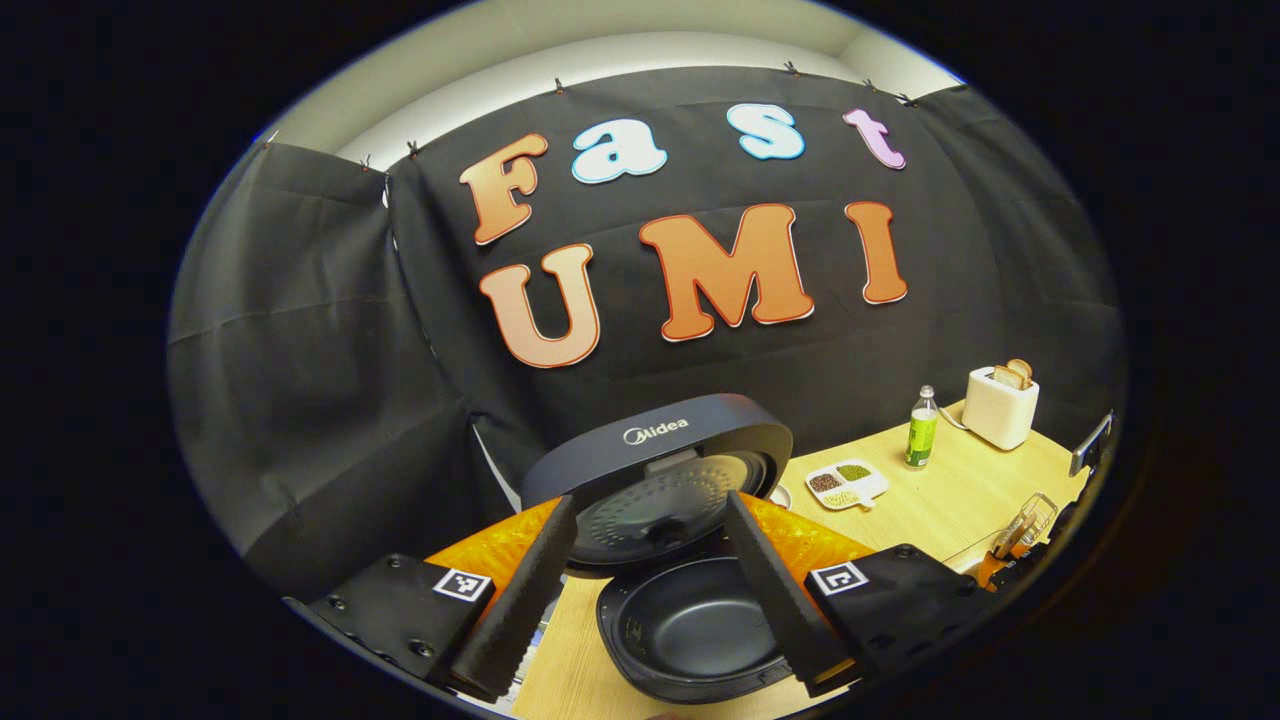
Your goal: Close the left gripper, press the button to open the rice cooker; take a wooden spoon from the chopstick holder with the right hand, scoop a spoonful of rice and pour it into the rice cooker, then put the wooden spoon back into the chopstick holder.
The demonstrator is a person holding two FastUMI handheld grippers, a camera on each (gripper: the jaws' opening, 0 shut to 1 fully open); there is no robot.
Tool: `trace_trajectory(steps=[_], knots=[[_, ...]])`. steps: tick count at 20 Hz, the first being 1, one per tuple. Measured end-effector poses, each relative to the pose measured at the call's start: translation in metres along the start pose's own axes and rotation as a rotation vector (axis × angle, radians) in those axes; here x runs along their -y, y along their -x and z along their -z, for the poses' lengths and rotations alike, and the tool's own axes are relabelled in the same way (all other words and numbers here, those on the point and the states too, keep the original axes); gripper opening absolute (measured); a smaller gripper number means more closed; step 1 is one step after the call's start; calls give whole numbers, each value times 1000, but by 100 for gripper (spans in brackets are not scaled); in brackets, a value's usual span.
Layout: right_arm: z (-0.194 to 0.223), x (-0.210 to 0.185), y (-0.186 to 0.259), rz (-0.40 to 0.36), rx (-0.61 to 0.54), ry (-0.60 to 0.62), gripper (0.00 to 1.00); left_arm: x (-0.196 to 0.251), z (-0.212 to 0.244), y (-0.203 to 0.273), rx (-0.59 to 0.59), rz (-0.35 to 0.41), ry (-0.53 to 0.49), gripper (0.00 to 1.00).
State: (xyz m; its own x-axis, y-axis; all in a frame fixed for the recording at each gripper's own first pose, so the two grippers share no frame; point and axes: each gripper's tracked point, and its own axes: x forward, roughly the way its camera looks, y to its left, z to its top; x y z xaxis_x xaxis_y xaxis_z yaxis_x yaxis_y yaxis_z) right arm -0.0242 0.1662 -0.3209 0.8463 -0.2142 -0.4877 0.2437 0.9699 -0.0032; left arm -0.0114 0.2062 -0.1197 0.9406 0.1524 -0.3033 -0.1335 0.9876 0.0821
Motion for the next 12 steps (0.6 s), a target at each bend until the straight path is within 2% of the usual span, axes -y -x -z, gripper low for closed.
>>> trace_trajectory(steps=[3,6,12], knots=[[-1,4,0,-12,-43,-98,6,-9,4,2,-7,-14,12,93],[-1,3,-1,-20,-79,-142,6,-13,8,3,-12,-25,20,93],[3,-26,6,-119,-173,-288,6,-13,13,2,-31,-25,27,93]])
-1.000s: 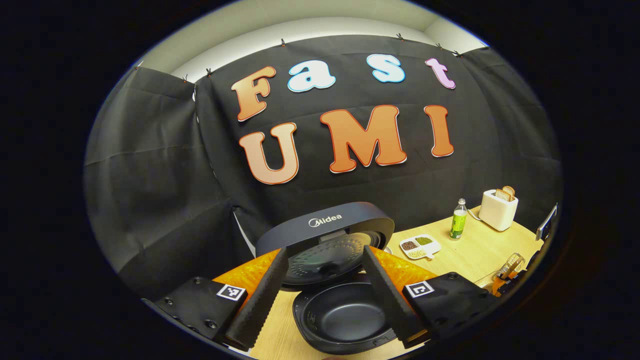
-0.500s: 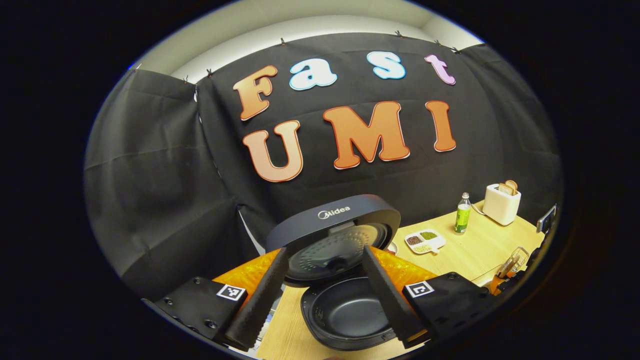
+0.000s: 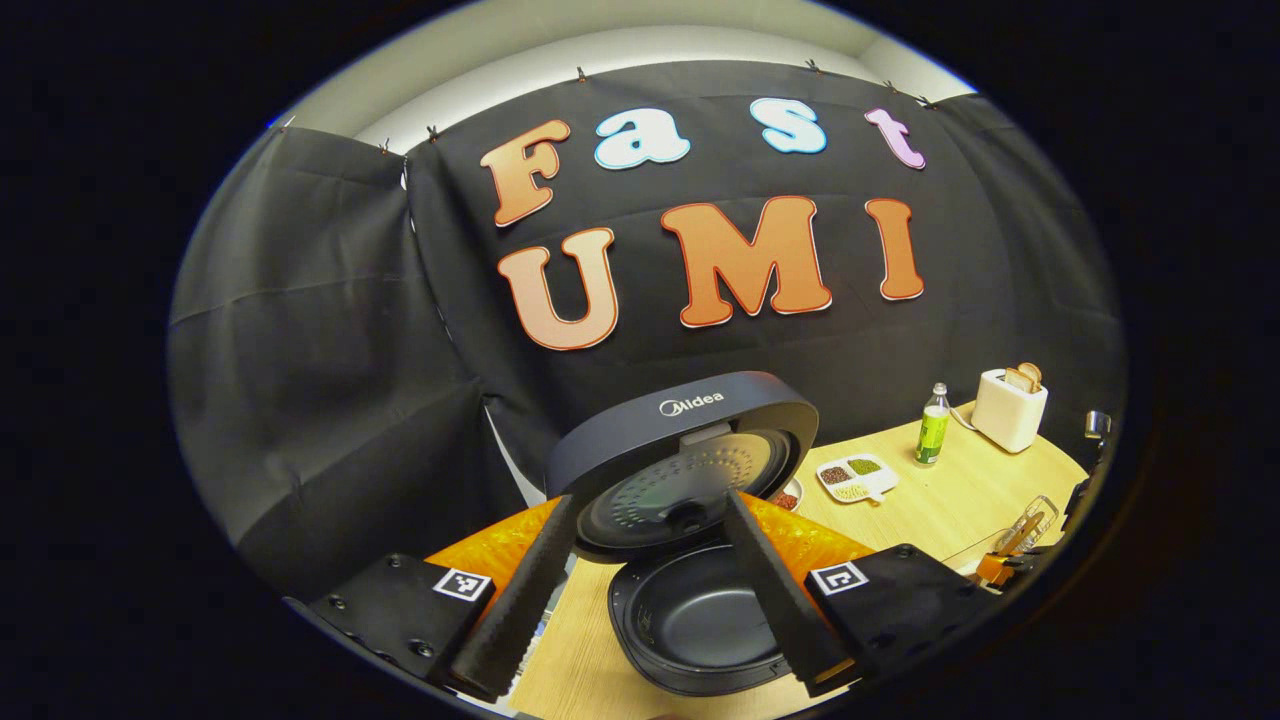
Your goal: Close the left gripper, press the button to open the rice cooker; take a wooden spoon from the chopstick holder with the right hand, scoop a spoonful of rice and pour it into the rice cooker, then put the wooden spoon back into the chopstick holder.
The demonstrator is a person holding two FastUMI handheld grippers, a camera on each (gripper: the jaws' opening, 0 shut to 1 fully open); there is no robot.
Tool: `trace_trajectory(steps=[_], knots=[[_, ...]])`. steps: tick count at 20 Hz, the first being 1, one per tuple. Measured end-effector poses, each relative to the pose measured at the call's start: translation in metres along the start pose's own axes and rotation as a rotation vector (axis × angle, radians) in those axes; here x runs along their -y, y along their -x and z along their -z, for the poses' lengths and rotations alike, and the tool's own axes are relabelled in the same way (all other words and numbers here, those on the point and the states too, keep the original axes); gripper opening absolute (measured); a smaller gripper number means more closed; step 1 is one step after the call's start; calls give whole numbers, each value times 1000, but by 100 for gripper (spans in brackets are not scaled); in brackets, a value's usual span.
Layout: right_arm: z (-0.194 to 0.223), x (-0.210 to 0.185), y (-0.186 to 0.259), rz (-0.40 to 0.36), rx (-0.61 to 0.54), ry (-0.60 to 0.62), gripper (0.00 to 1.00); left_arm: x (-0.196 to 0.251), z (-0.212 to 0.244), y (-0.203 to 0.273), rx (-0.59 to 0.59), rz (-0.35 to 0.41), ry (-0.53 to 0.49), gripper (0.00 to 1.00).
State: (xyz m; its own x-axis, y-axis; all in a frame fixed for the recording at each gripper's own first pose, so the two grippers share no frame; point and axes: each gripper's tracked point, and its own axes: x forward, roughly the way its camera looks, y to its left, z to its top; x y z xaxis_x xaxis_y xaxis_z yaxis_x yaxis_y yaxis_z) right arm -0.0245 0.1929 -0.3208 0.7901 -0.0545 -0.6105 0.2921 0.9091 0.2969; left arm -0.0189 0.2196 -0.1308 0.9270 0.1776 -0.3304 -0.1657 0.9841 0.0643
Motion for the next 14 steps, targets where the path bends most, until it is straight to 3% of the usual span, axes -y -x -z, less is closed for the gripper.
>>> trace_trajectory(steps=[1,2,3,6,7,8,9,14], knots=[[1,-3,1,-12,-13,-8,5,-1,0,-1,0,-3,-2,92],[1,-5,0,-27,-27,-20,6,-1,-1,0,-1,-2,-3,100],[2,-5,2,-41,-44,-44,6,-1,-1,1,-1,-4,-4,93],[2,-7,0,-84,-95,-140,5,-2,1,0,-9,-7,-8,93],[3,-8,-1,-101,-108,-161,5,-2,2,0,-14,-8,-7,100],[3,-11,-2,-121,-123,-175,5,-2,2,0,-17,-8,-5,93],[3,-13,-3,-139,-135,-189,5,-2,3,0,-20,-9,-3,100],[4,-23,-3,-232,-206,-277,5,-1,-2,-1,-15,-13,-4,100]])
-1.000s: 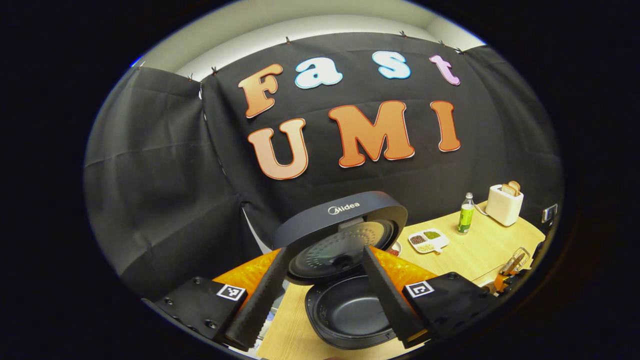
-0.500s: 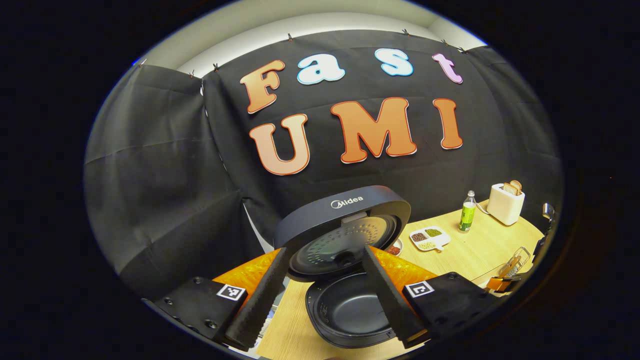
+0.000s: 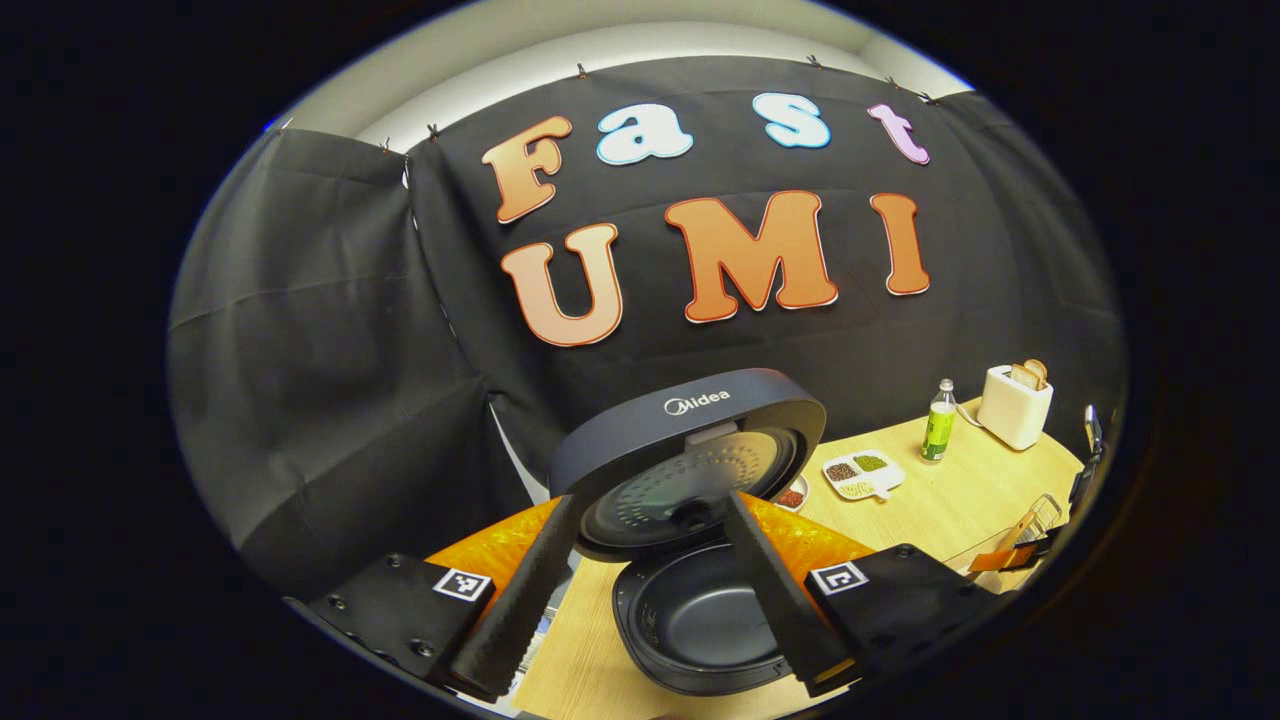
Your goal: Close the left gripper, press the button to open the rice cooker; take a wooden spoon from the chopstick holder with the right hand, scoop a spoonful of rice and pour it into the rice cooker, then put the wooden spoon back into the chopstick holder.
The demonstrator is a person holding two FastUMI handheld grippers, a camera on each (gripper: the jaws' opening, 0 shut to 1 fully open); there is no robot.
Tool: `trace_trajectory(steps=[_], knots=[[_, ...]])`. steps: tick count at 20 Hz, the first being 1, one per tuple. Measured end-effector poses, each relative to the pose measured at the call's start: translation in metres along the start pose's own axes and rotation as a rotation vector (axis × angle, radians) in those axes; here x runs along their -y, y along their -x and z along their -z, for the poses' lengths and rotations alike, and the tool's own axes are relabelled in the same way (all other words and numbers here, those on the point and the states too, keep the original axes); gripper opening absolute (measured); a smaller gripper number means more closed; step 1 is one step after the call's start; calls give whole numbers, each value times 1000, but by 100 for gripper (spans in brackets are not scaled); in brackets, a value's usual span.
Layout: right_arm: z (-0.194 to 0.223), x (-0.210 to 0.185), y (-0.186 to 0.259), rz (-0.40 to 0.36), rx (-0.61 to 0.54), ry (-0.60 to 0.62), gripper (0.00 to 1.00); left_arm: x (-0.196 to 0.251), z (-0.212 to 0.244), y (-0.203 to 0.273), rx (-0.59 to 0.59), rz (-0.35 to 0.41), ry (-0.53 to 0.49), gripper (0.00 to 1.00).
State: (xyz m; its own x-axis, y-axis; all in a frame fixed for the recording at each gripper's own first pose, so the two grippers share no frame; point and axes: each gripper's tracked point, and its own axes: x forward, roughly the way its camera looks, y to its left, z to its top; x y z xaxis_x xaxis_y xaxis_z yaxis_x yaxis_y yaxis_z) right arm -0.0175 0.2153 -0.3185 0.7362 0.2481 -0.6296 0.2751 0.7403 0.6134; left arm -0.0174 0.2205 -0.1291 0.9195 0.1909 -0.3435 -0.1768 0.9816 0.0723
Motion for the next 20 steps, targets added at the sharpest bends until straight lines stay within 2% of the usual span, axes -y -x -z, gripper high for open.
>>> trace_trajectory(steps=[1,2,4,5,11,16,17,20], knots=[[1,-4,-1,-32,-16,-33,6,2,-1,0,0,3,1,100],[0,-4,-2,-43,-26,-57,5,4,-2,1,1,4,1,93],[2,3,-6,-58,-53,-99,5,9,-1,-1,-3,7,4,93],[0,5,-5,-69,-60,-112,5,11,-2,-2,-6,9,5,100],[-17,19,7,-155,-90,-234,5,29,-8,-6,2,18,27,100],[-51,37,26,-230,-79,-362,5,47,-17,-12,12,23,28,100],[-61,38,29,-253,-75,-400,5,52,-20,-13,18,26,29,93],[-77,42,35,-301,-68,-489,5,62,-29,-15,38,30,42,97]])
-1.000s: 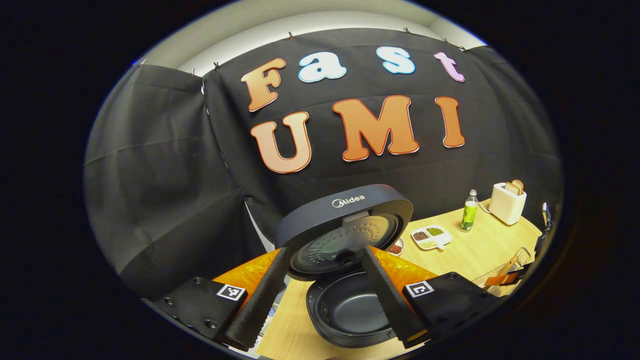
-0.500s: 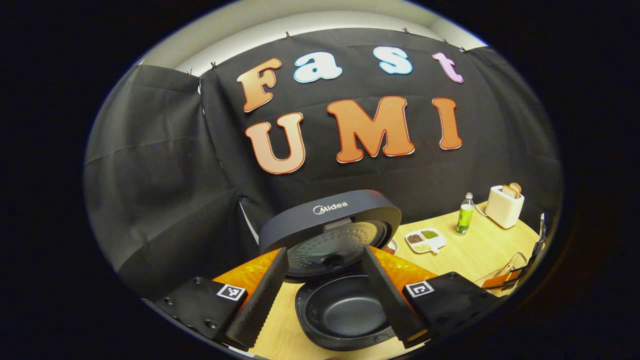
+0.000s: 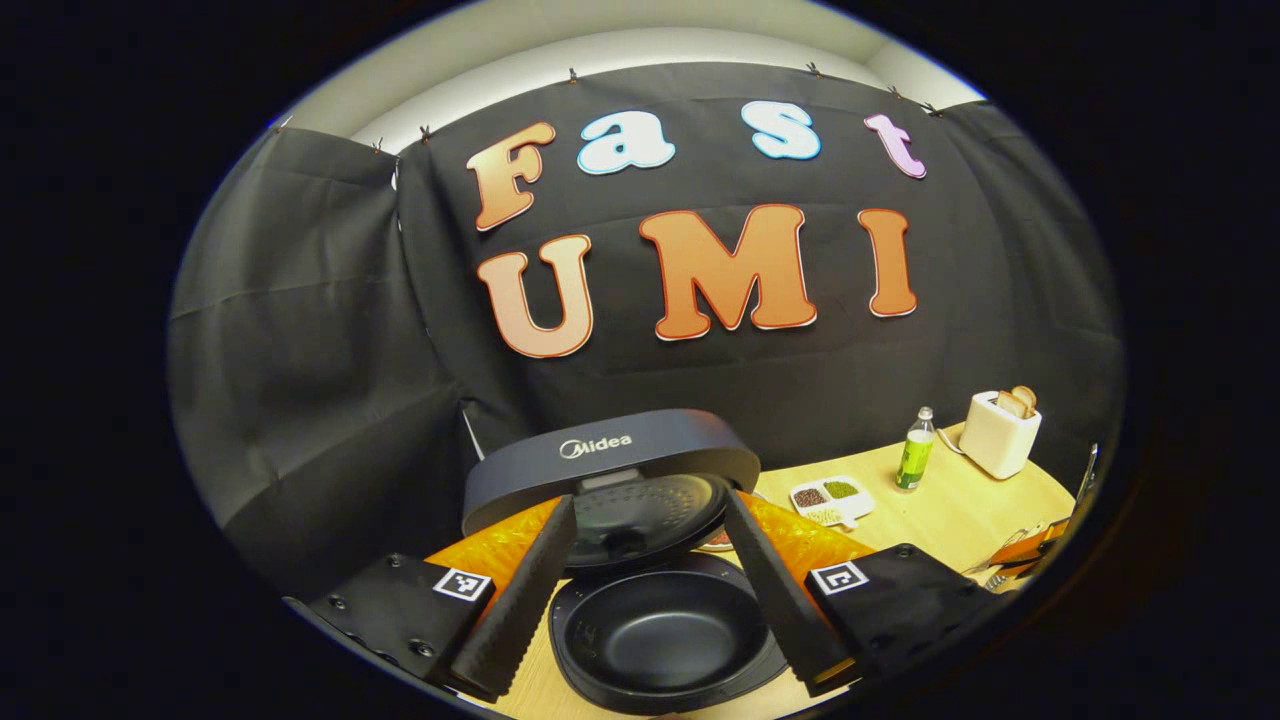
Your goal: Close the left gripper, press the button to open the rice cooker; take a wooden spoon from the chopstick holder with the right hand, scoop a spoonful of rice and pour it into the rice cooker, then put the wooden spoon back into the chopstick holder.
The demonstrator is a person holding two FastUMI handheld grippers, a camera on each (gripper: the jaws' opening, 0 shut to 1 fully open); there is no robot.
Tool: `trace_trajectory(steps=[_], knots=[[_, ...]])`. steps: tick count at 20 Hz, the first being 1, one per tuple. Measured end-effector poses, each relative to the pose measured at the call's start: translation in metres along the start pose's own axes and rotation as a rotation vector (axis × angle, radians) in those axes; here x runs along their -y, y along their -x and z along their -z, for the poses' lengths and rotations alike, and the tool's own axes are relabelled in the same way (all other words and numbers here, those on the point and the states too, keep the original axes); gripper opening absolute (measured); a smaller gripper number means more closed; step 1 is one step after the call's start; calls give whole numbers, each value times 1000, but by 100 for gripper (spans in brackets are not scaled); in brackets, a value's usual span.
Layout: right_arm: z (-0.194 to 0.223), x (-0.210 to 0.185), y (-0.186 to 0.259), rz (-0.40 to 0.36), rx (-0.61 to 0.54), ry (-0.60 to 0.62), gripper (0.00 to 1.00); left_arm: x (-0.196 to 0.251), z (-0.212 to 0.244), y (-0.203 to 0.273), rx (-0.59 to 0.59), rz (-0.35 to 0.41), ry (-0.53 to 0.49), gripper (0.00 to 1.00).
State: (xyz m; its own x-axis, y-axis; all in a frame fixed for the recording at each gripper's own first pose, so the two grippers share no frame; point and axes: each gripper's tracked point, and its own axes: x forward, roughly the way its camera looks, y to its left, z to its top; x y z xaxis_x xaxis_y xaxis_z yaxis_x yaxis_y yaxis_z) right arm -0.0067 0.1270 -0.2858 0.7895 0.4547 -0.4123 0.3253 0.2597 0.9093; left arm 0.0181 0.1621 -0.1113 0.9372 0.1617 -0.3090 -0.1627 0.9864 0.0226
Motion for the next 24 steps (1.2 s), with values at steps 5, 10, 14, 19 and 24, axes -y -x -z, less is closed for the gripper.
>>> trace_trajectory(steps=[5,10,14,19,24], knots=[[-12,-31,4,-129,-23,-140,5,1,-5,1,24,-14,24,93],[-3,-75,-9,-225,-91,-215,5,-15,-7,10,52,-45,58,100],[20,-116,-36,-252,-158,-206,5,-47,-7,23,80,-132,57,100],[59,-164,-70,-270,-257,-178,5,-82,8,38,58,-214,47,99],[100,-193,-99,-259,-348,-136,5,-112,17,56,54,-282,67,95]])
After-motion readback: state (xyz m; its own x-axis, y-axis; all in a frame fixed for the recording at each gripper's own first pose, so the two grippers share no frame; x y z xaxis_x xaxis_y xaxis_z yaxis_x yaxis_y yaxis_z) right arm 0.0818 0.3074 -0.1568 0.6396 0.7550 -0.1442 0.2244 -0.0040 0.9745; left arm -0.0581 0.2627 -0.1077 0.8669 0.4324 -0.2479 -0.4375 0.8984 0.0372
